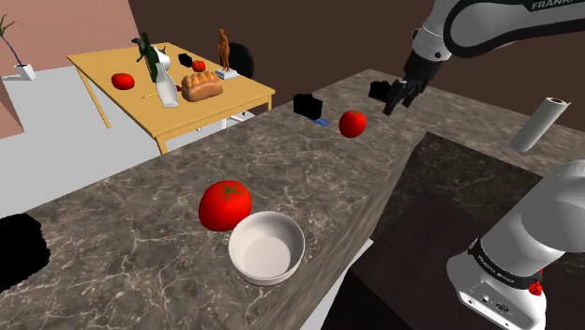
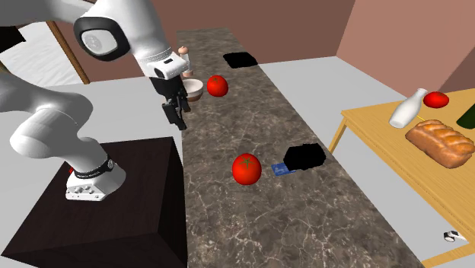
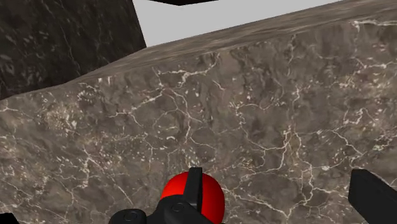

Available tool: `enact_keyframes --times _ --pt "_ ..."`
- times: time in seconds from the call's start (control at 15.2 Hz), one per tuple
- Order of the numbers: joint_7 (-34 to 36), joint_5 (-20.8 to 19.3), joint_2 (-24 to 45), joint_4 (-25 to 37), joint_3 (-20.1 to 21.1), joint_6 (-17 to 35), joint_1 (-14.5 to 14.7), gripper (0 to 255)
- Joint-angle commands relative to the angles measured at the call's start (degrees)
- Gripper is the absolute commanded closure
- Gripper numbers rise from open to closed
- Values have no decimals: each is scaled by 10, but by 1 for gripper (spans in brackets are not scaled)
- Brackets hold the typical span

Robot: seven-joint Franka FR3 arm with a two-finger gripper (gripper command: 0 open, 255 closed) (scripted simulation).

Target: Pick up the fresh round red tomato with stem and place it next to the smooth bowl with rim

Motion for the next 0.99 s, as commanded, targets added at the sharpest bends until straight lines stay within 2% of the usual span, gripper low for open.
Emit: enact_keyframes --times 0.0,0.33,0.73,0.92 --pt "11 0 25 -12 -5 66 -9 0" --pt "37 3 113 -14 -15 217 -29 0" --pt "62 18 236 17 -31 381 -46 0" --pt "62 23 266 25 -33 410 -45 0"
